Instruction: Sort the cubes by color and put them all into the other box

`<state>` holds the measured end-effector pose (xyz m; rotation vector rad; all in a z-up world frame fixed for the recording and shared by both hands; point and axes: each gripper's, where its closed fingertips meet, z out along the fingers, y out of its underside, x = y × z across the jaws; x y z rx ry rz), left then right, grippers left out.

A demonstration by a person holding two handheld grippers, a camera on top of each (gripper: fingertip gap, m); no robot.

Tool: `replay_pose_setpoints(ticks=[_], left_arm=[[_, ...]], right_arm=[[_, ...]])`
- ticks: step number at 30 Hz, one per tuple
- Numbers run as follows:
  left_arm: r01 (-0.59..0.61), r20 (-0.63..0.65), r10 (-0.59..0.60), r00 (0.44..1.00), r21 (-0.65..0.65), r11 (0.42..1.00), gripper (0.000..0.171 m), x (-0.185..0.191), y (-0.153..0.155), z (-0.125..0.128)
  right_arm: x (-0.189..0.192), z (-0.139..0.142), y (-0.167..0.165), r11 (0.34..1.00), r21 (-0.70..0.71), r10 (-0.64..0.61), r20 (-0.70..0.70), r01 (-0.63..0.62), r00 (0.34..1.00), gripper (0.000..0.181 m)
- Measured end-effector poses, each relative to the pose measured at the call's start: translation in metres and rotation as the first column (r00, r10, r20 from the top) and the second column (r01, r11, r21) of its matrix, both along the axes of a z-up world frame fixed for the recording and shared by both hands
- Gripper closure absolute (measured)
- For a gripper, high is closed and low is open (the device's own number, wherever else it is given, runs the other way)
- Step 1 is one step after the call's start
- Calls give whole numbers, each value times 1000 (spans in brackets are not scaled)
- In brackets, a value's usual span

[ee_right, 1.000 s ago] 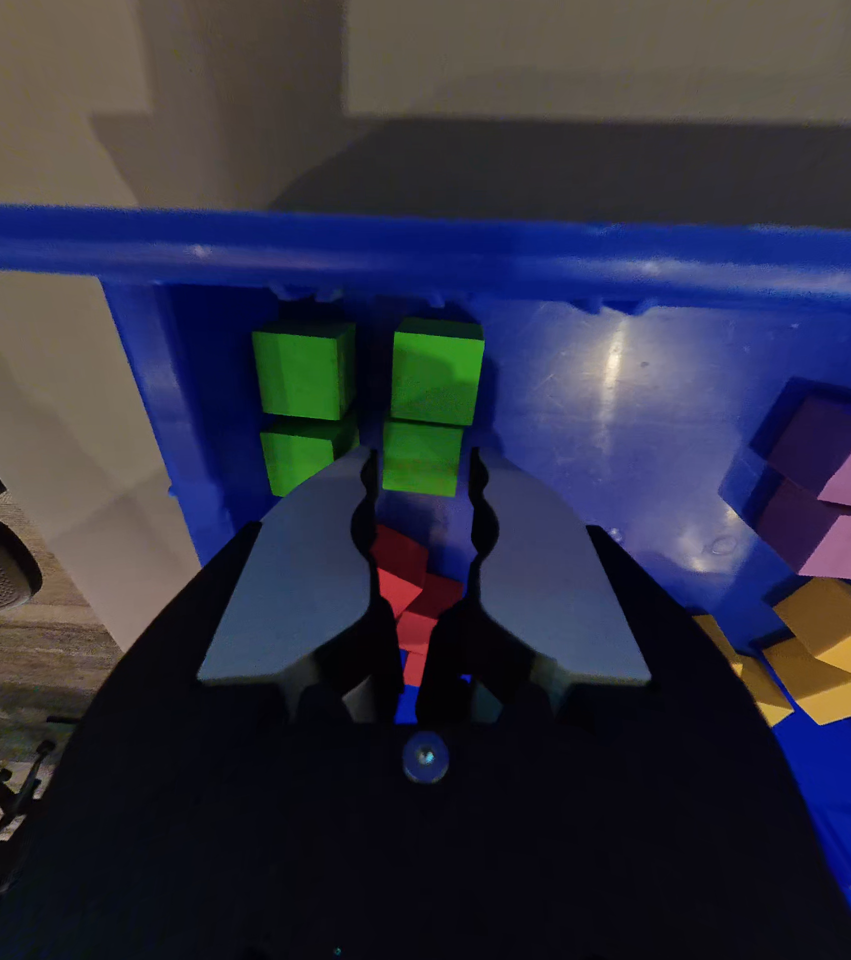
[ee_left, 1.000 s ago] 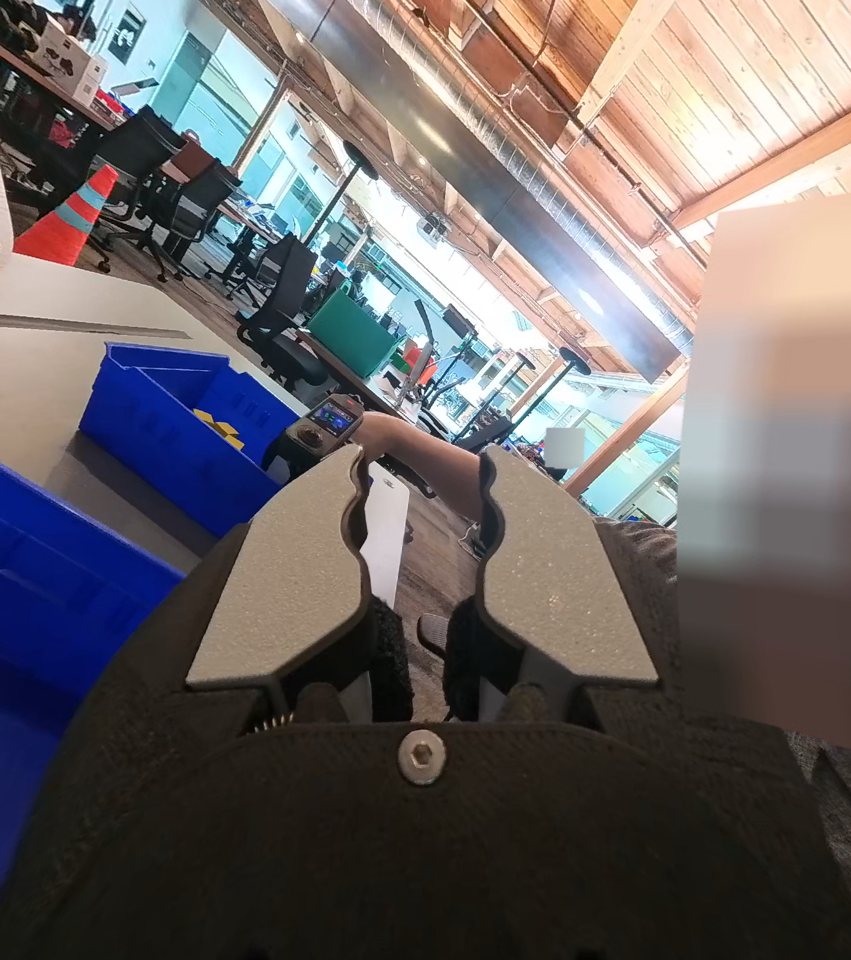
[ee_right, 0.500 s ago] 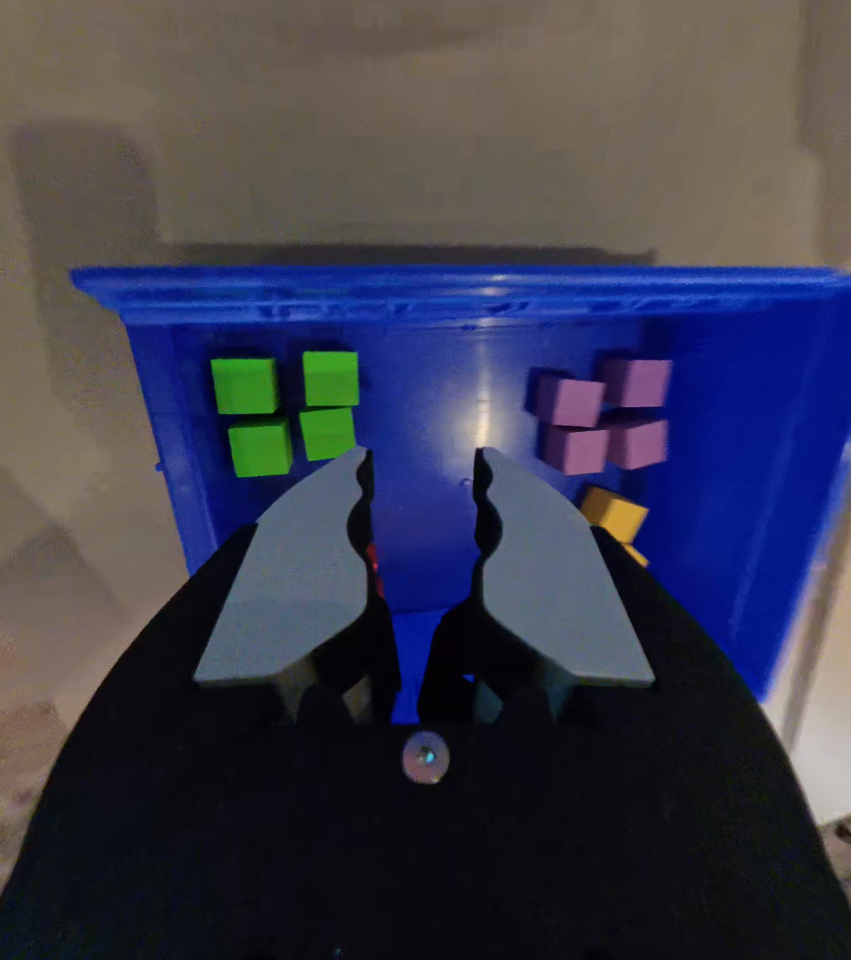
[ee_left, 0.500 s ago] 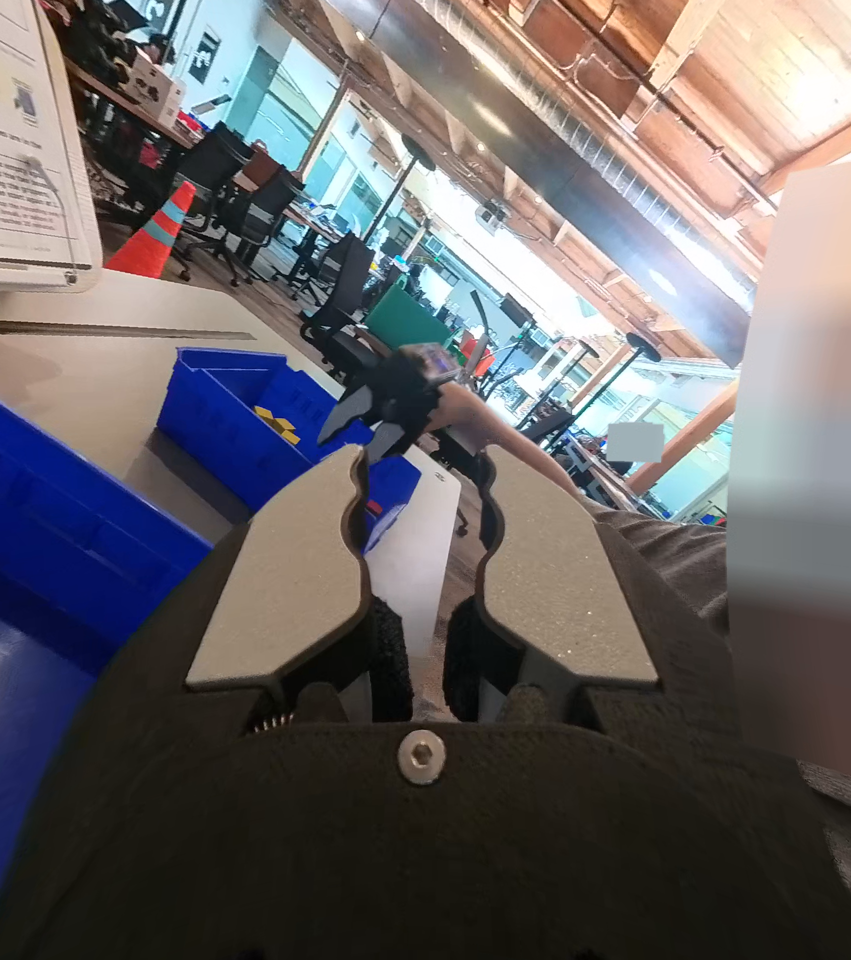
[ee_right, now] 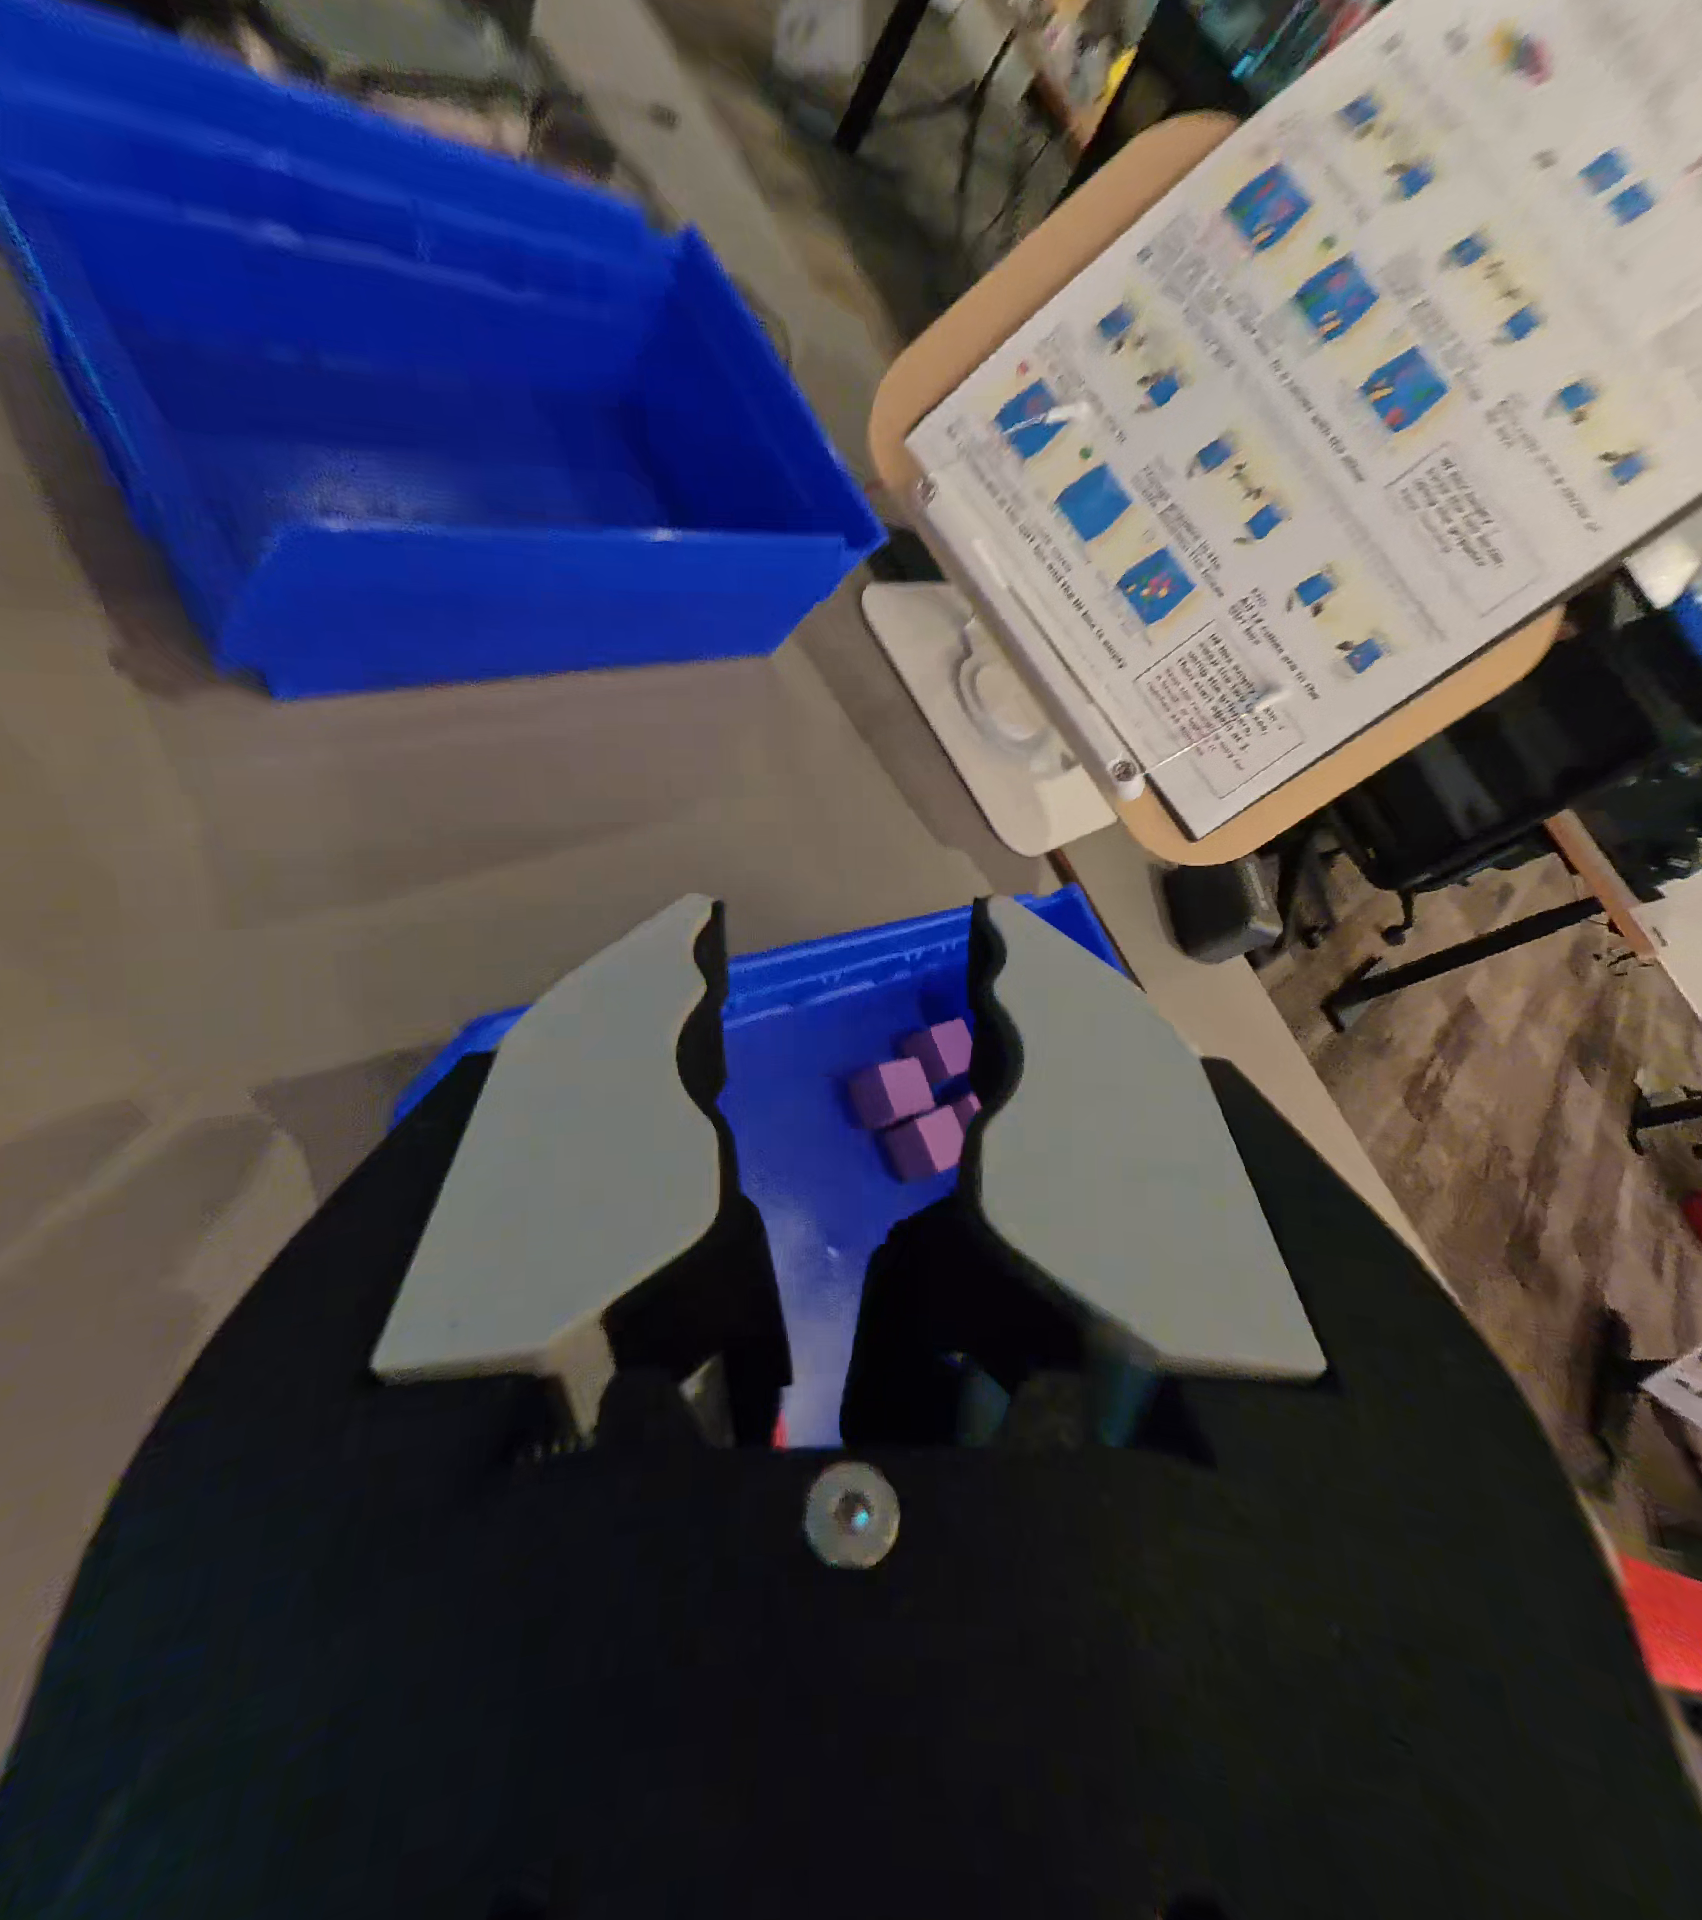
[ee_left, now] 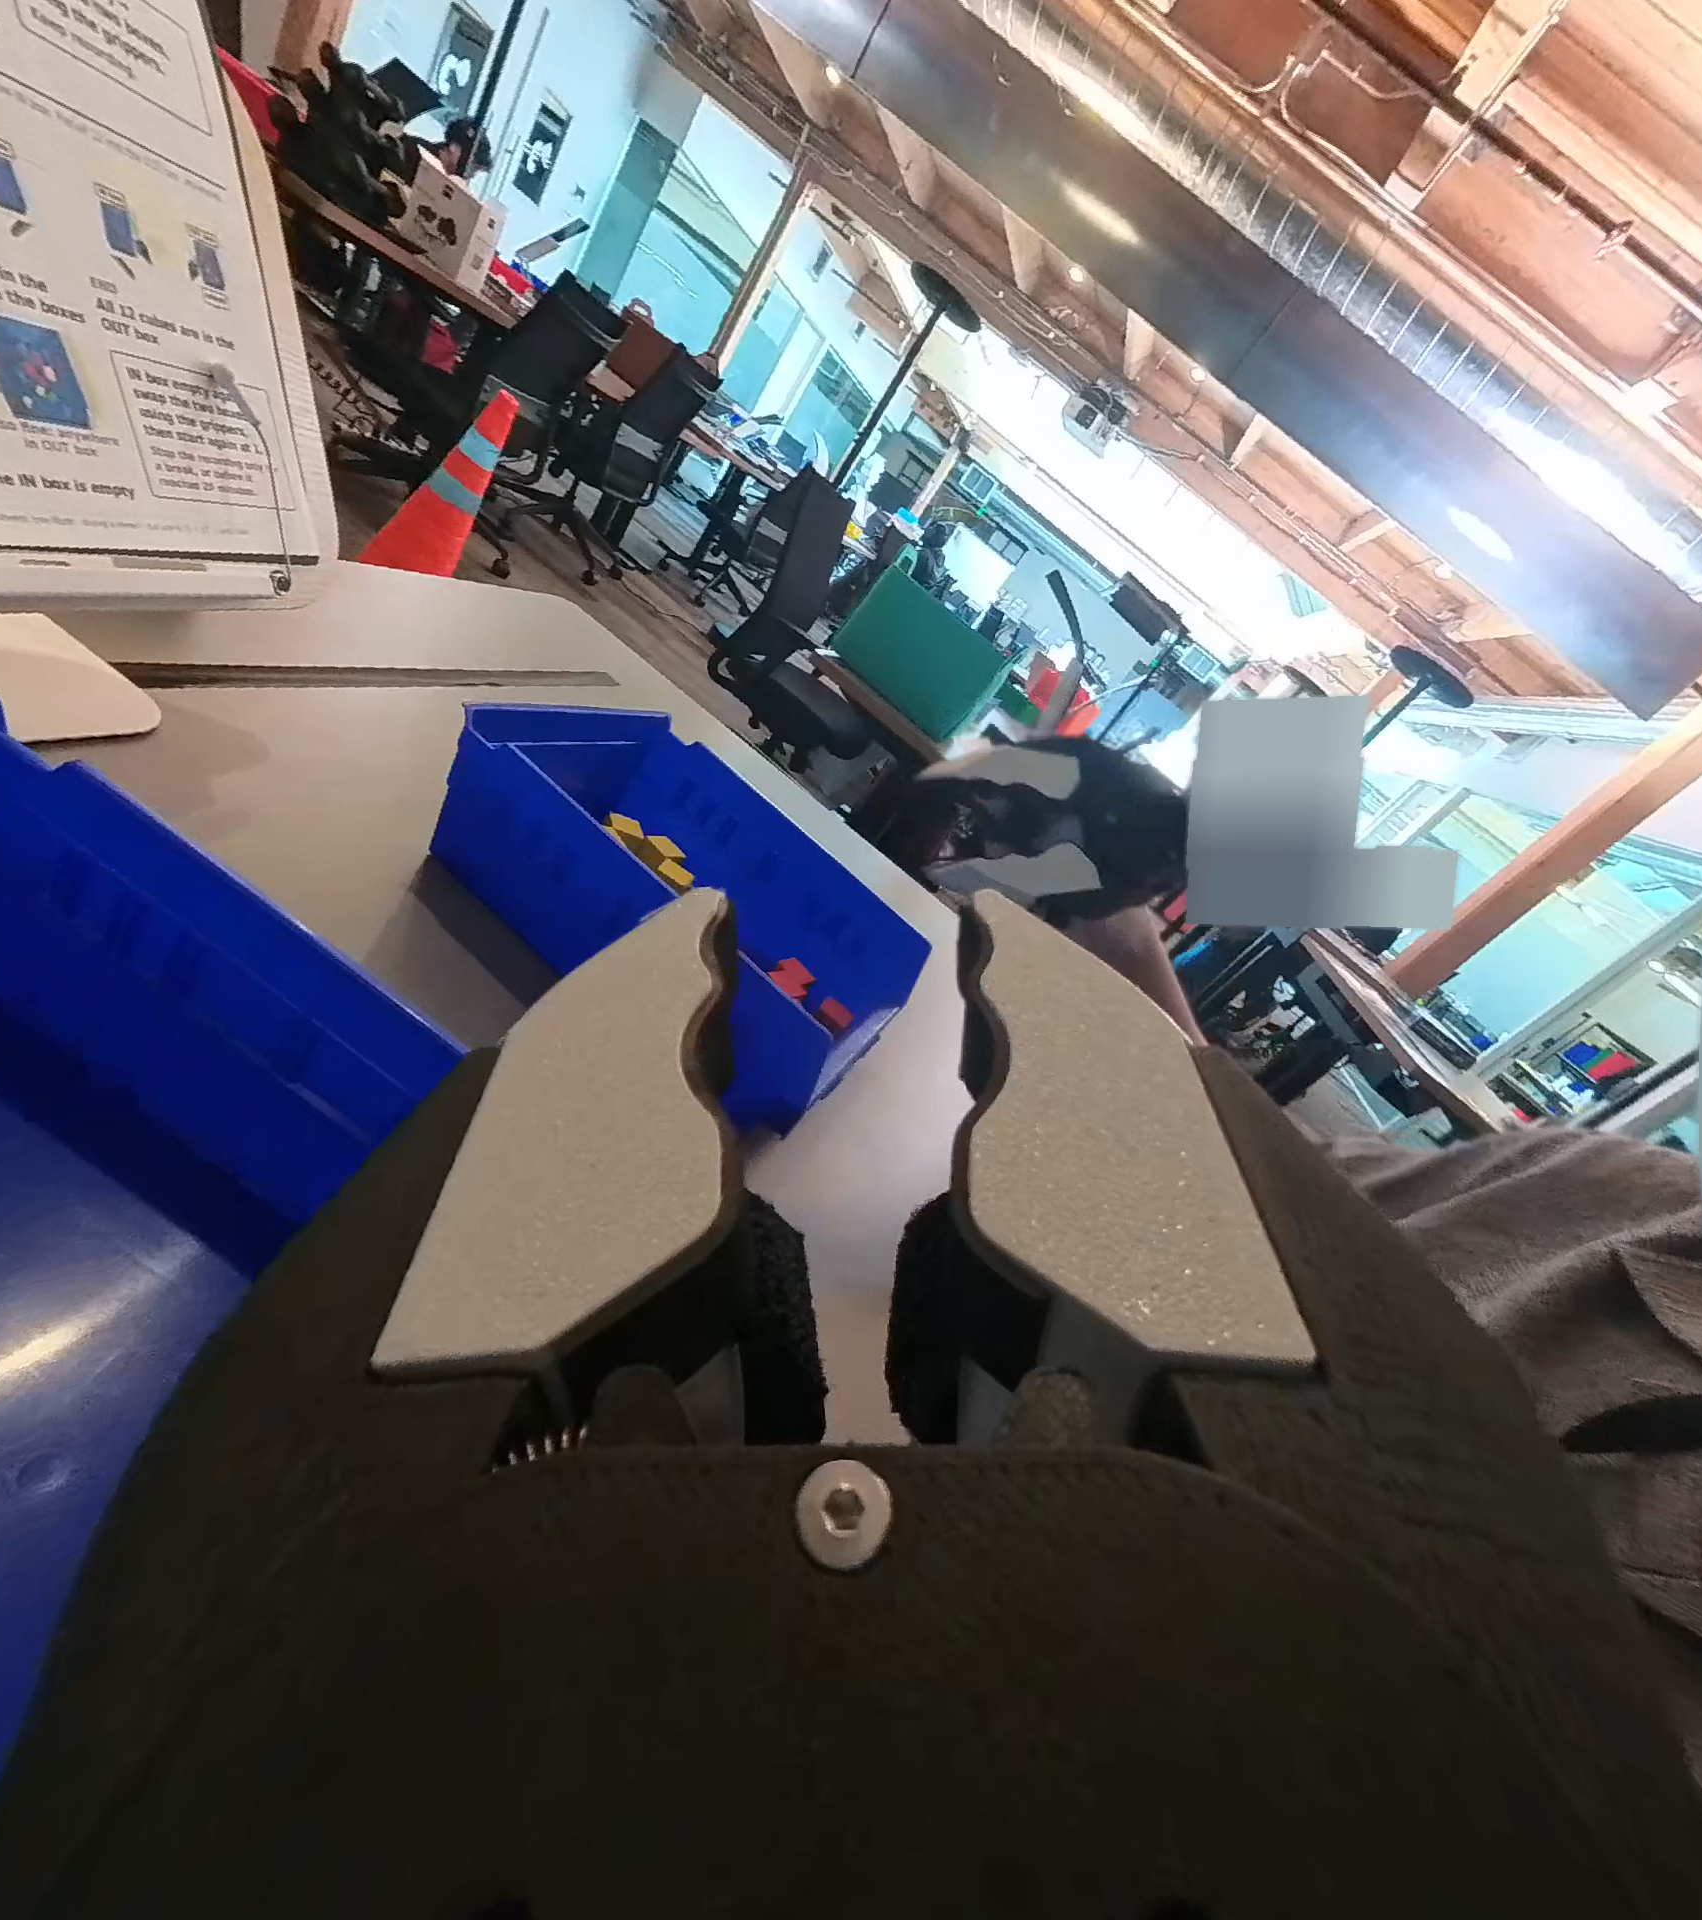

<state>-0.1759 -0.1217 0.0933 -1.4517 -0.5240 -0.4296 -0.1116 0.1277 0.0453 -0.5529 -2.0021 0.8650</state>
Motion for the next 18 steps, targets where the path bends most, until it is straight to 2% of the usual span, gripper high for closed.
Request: replay_pose_setpoints(ticks=[8,9,13,16,18], left_arm=[[-128,-63,123,990,-74,989,130,-2,4,-9],[-155,-81,148,986,-89,984,130,-2,5,-11],[-265,-163,236,958,-184,947,128,2,10,-35],[-398,-287,331,899,-219,891,126,6,8,-63],[-491,-361,411,837,-166,855,117,7,3,-71]], right_arm=[[42,15,5,937,-341,-159,-243,69,957,134],[46,16,3,933,-357,-147,-251,50,957,136],[59,20,18,878,-468,-253,-269,103,929,133],[69,5,33,832,-533,-323,-238,156,916,142],[70,-13,49,814,-518,-407,-185,263,894,130]])
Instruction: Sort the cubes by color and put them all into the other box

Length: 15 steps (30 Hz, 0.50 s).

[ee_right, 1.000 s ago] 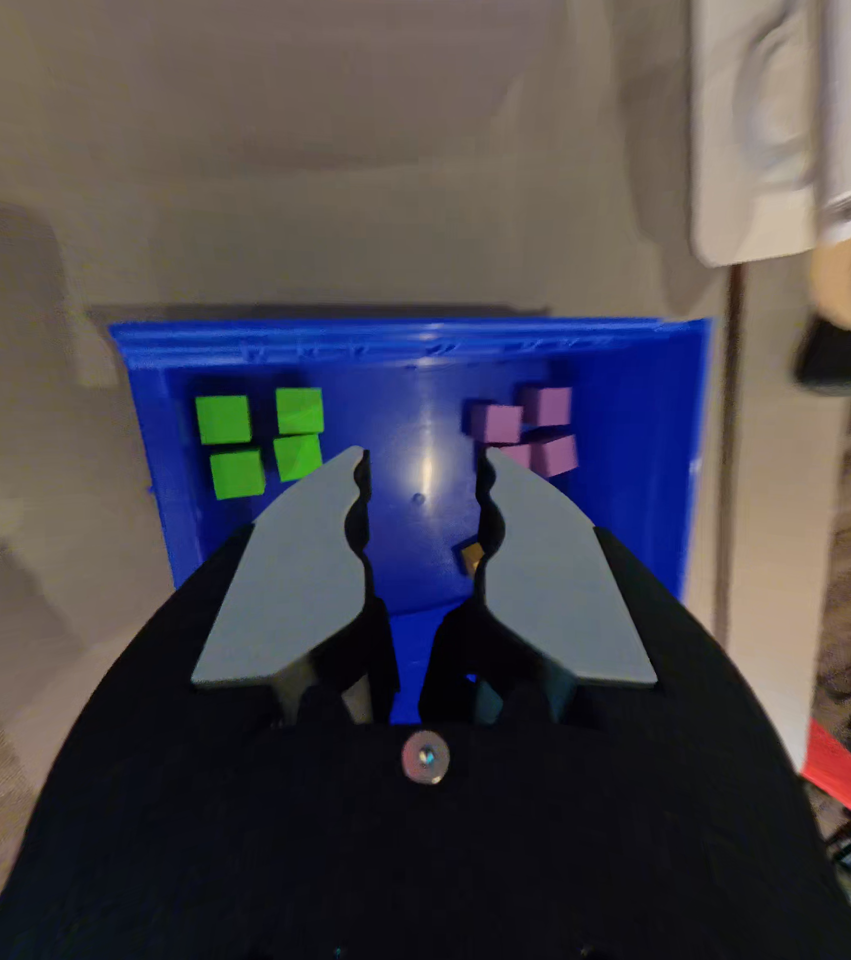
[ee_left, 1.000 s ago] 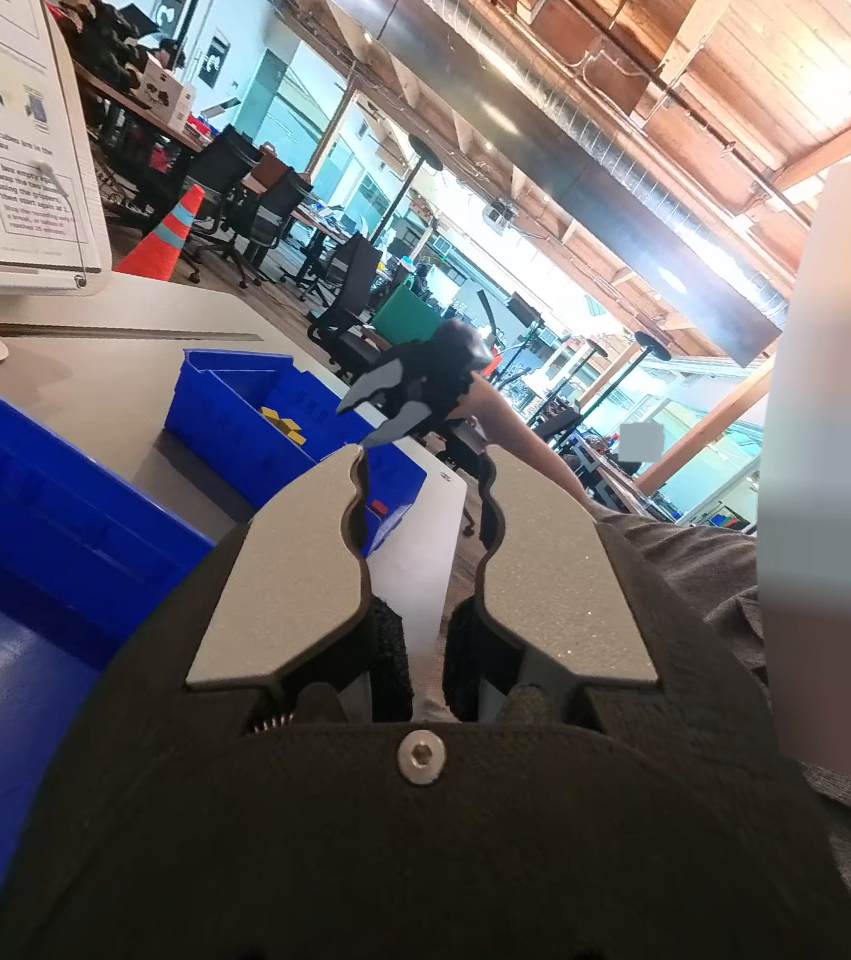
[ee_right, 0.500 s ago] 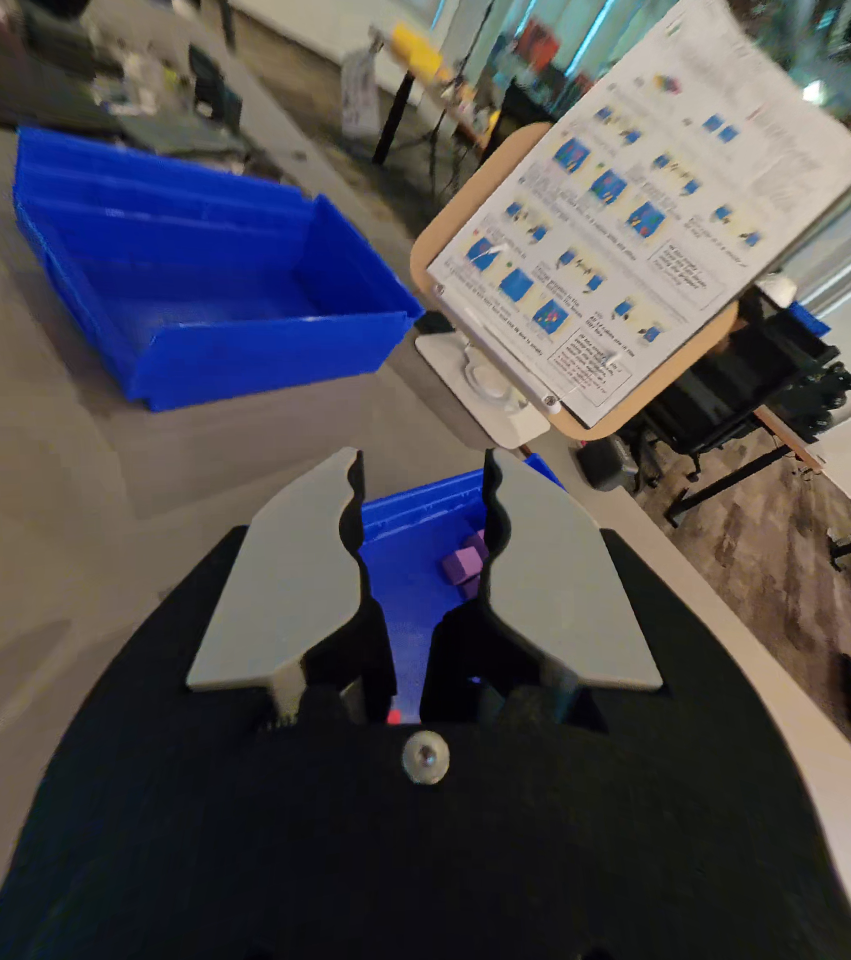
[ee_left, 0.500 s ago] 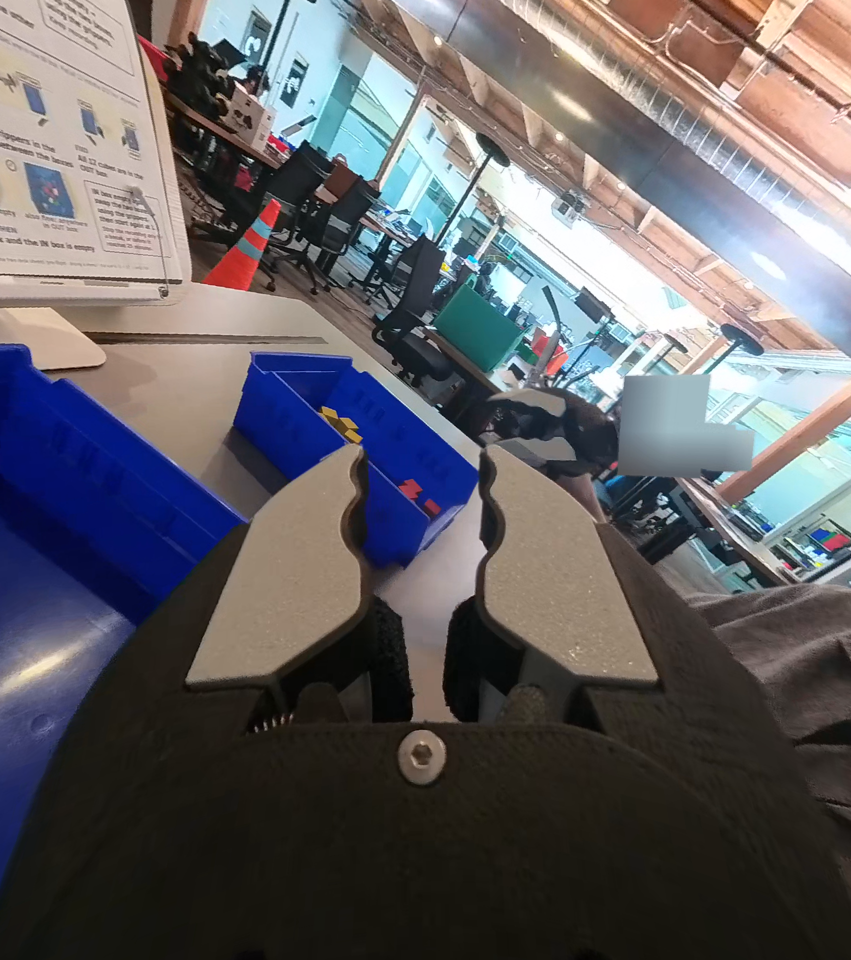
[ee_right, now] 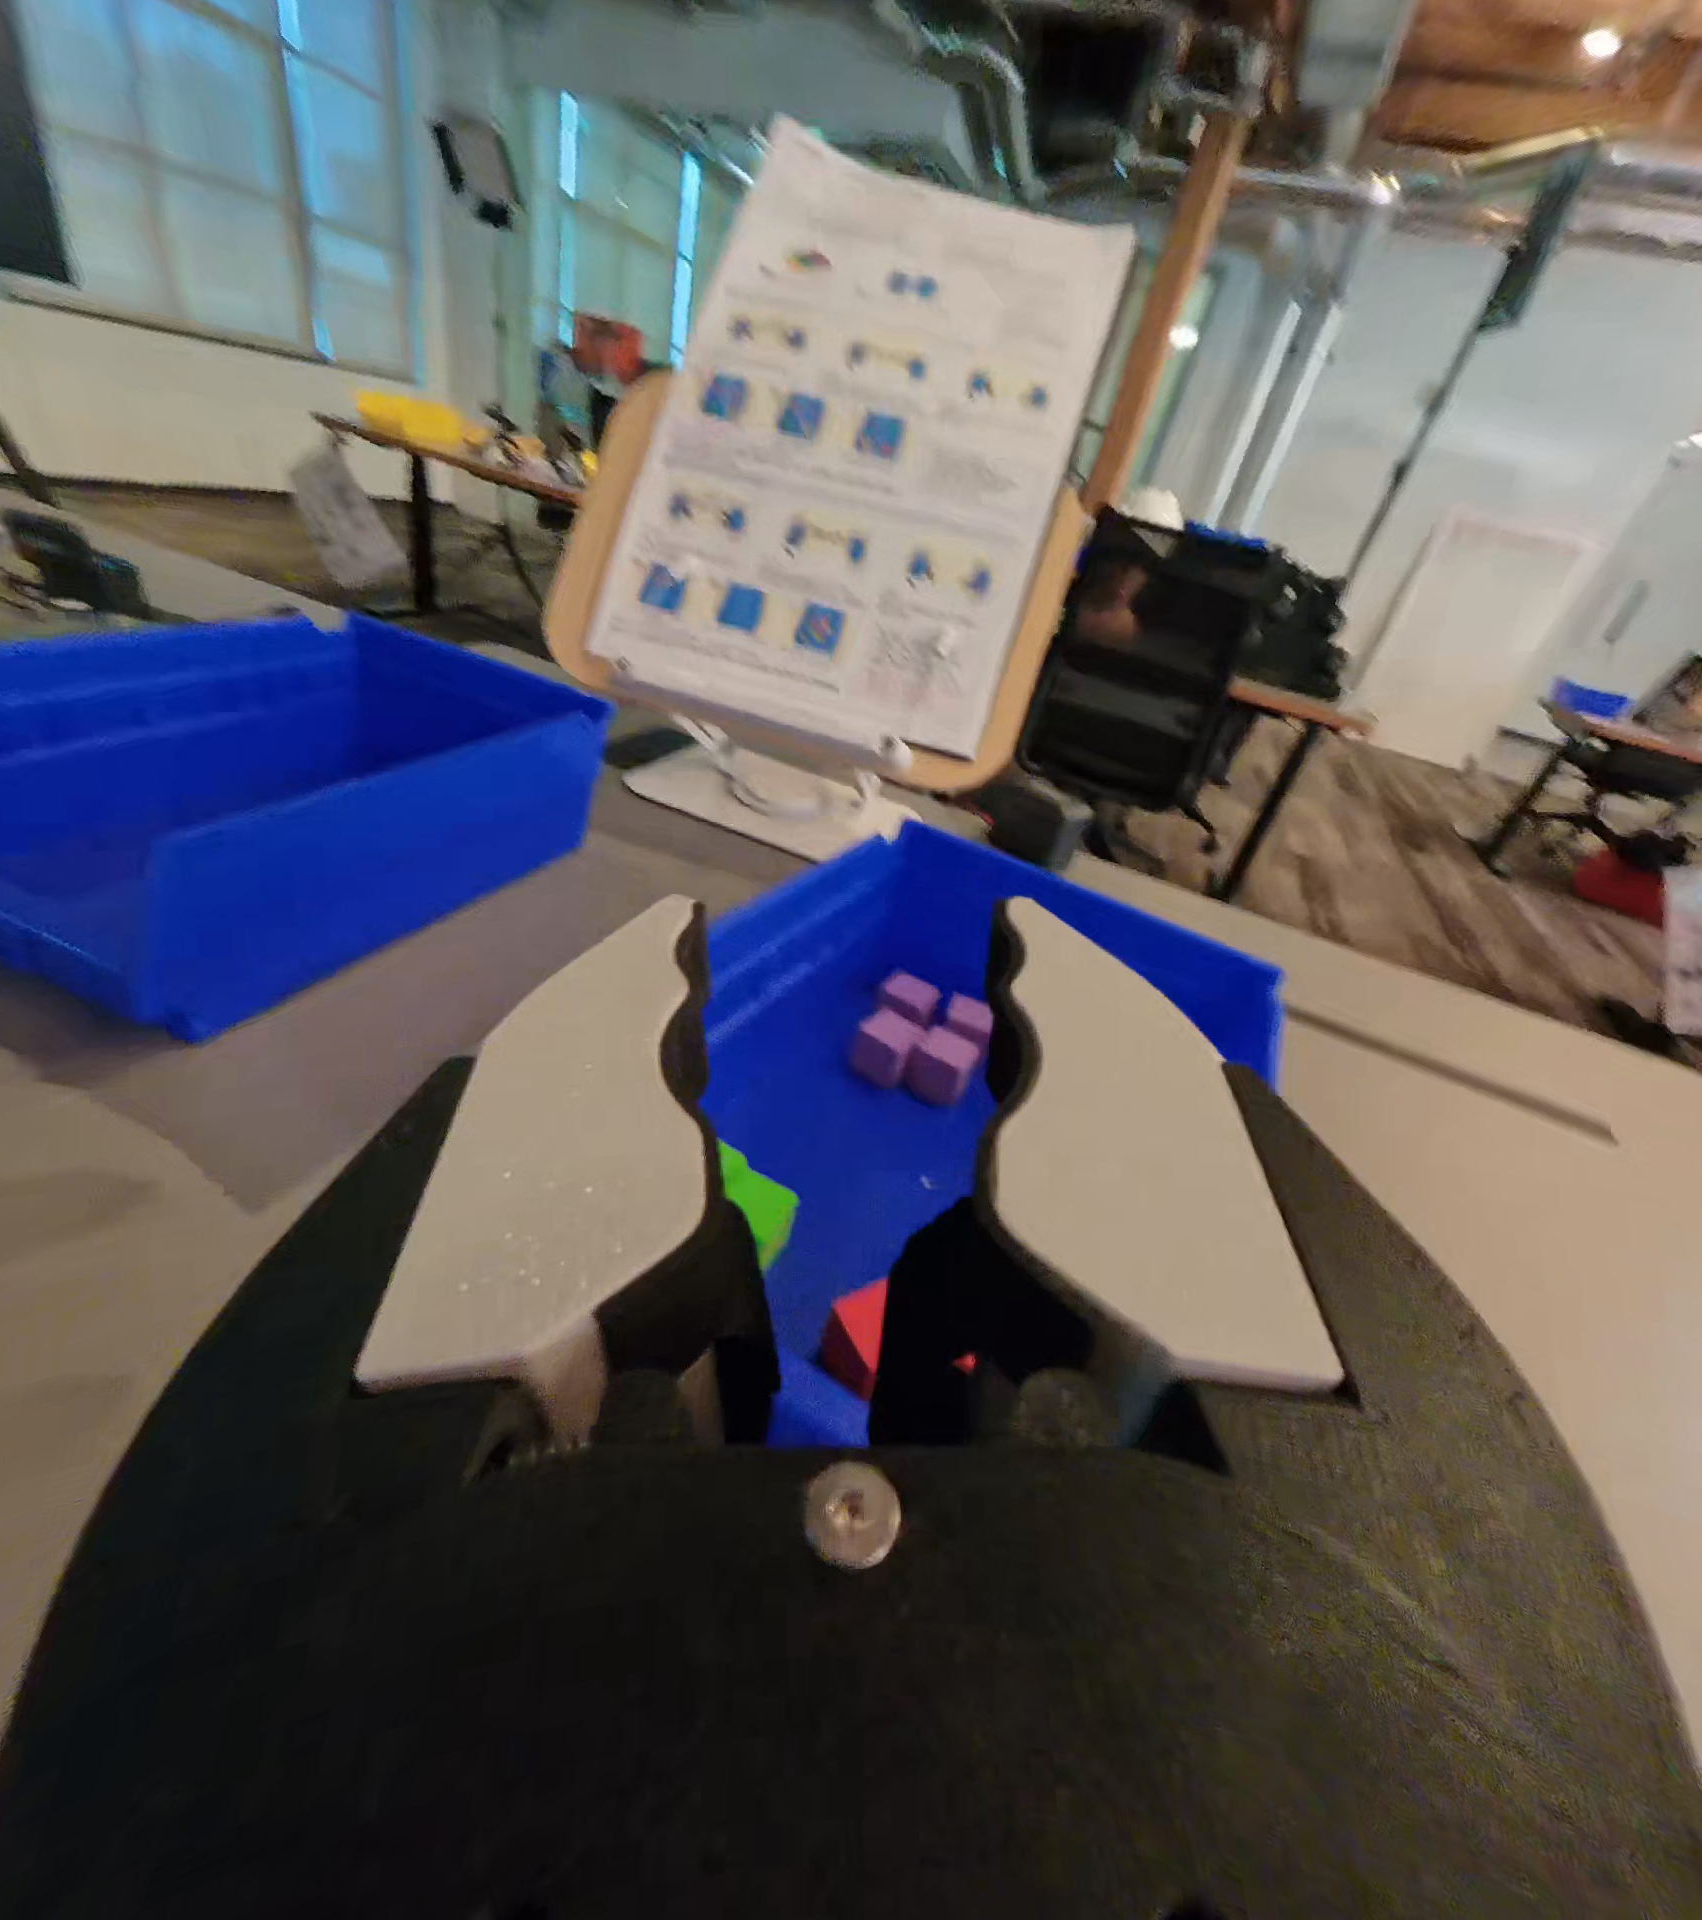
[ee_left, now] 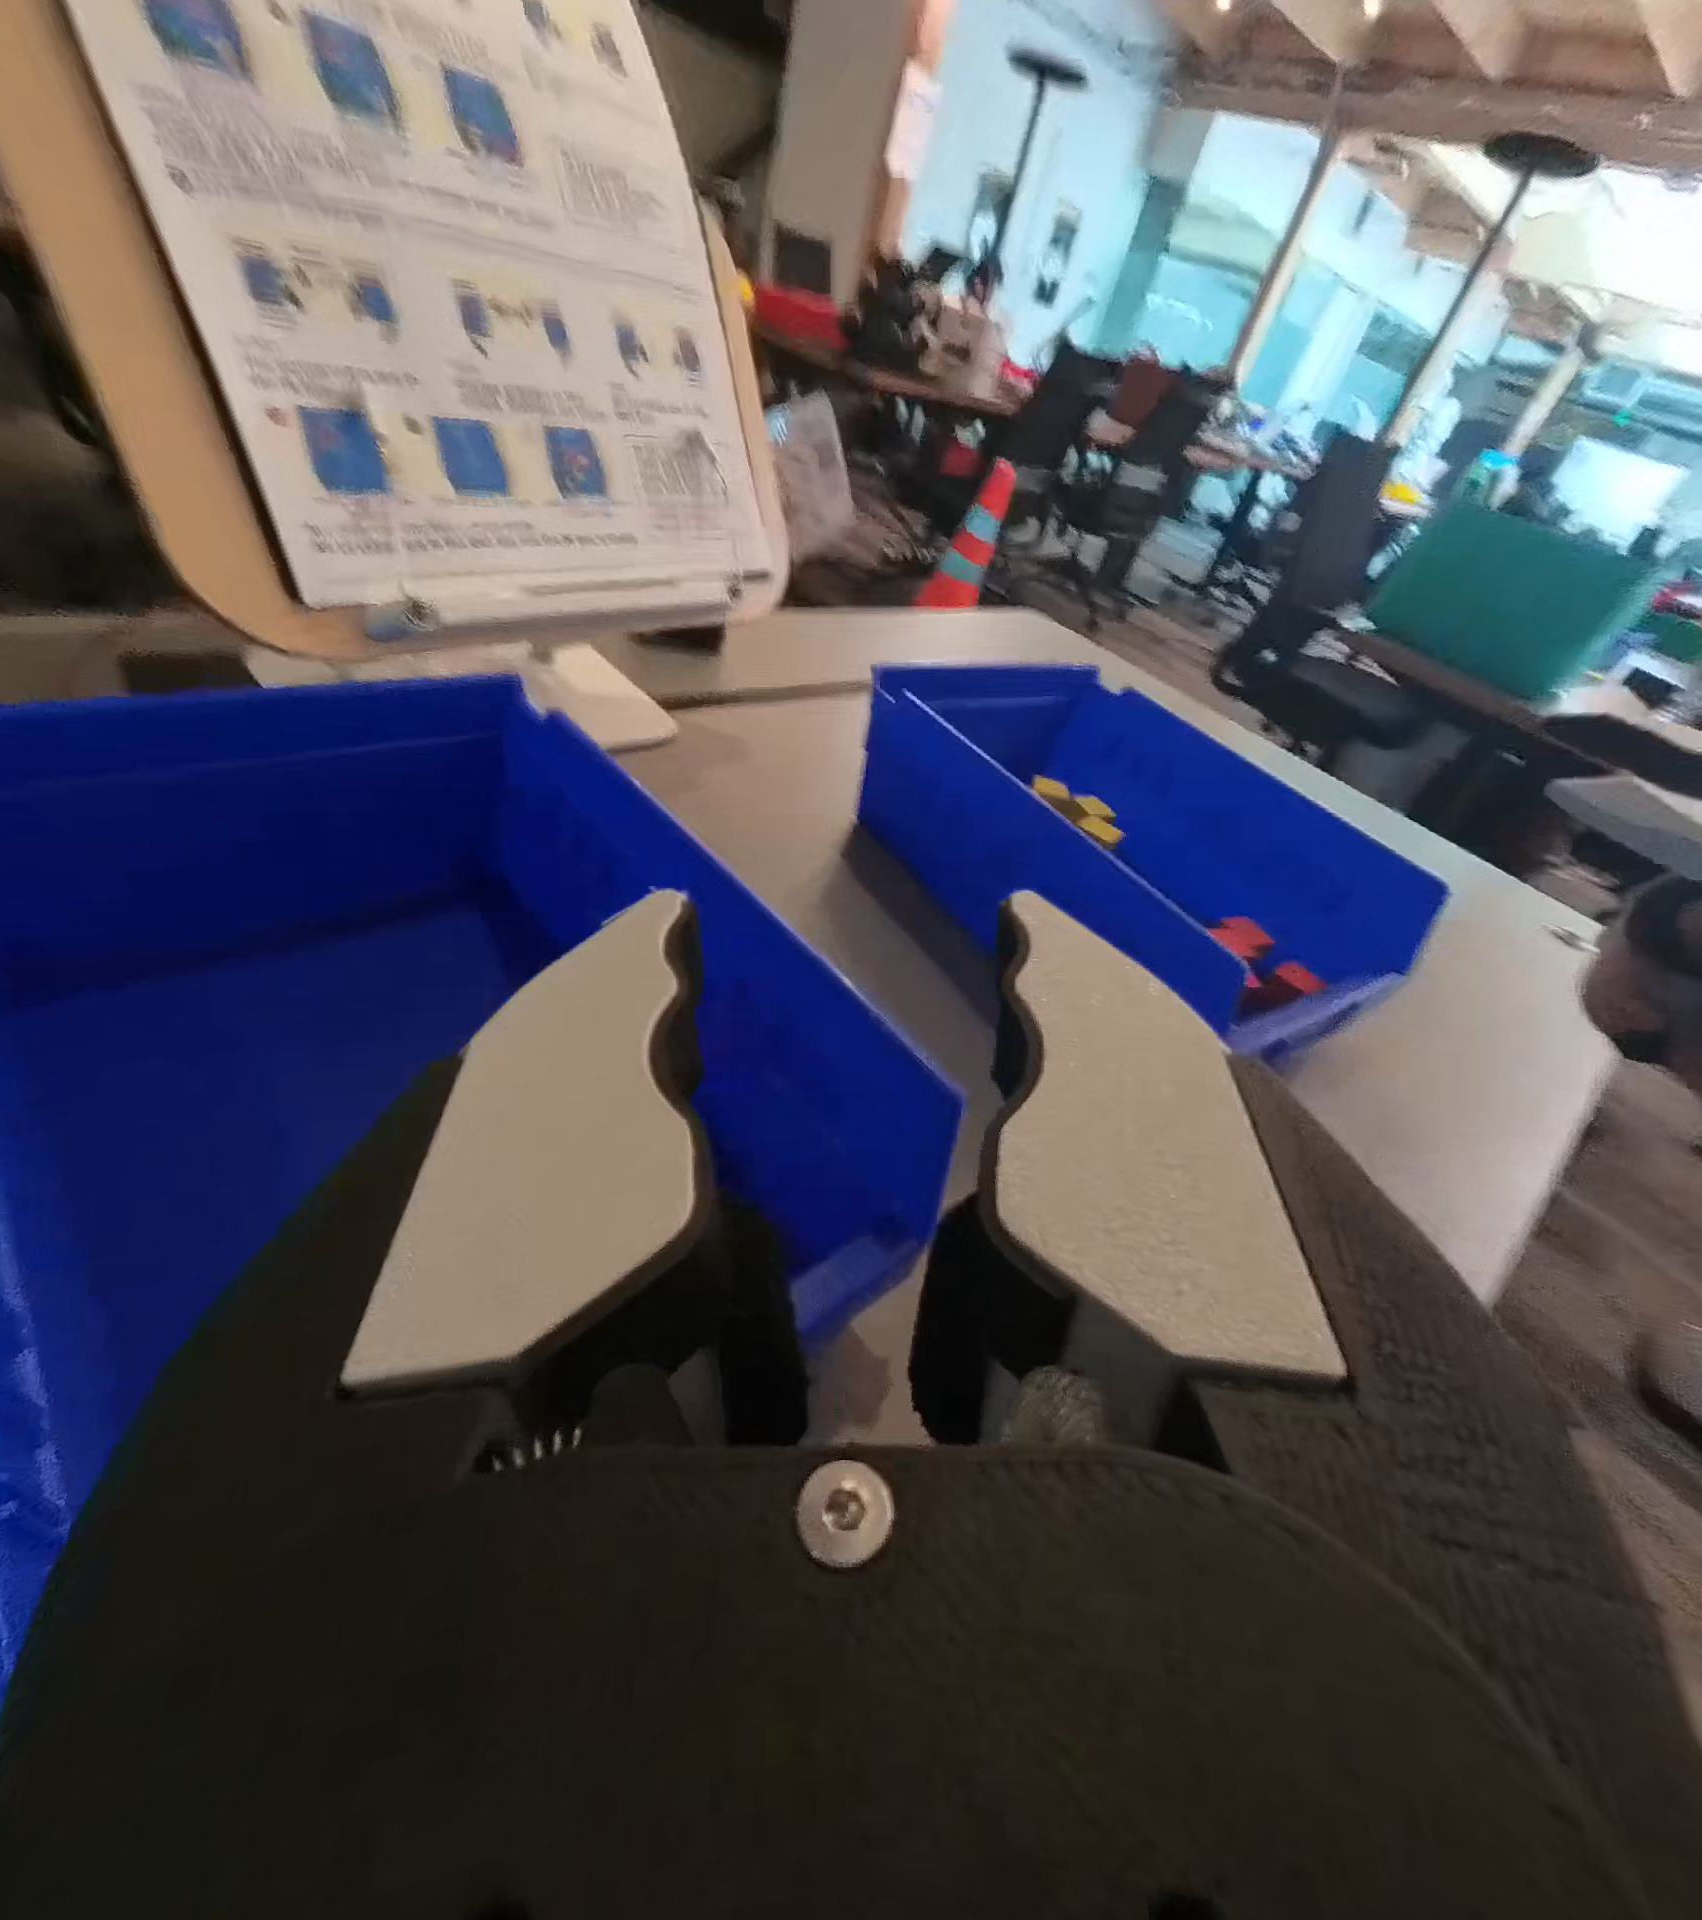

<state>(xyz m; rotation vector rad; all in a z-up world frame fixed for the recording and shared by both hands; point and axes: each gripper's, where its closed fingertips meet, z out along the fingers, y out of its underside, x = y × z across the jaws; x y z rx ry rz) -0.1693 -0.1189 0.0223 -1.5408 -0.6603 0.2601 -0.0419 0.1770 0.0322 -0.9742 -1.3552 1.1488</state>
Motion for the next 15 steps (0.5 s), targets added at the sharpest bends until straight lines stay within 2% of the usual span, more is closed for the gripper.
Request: replay_pose_setpoints(ticks=[2,3,8,11,15], left_arm=[[-59,-57,60,997,12,998,113,2,-4,-5],[-93,-66,94,993,5,996,110,3,-7,-9],[-190,-67,187,980,-42,981,89,13,-17,-38],[-179,-54,176,983,-56,982,88,30,-12,-52],[-283,-113,272,956,-101,954,96,44,-20,-71]], right_arm=[[0,-17,10,998,-29,-49,51,51,997,112],[1,-25,12,997,-49,-50,73,54,996,109],[14,-54,21,988,-102,-103,85,112,991,109],[26,-69,19,981,-134,-128,88,139,988,113],[42,-87,10,978,-98,-177,93,186,980,115]])
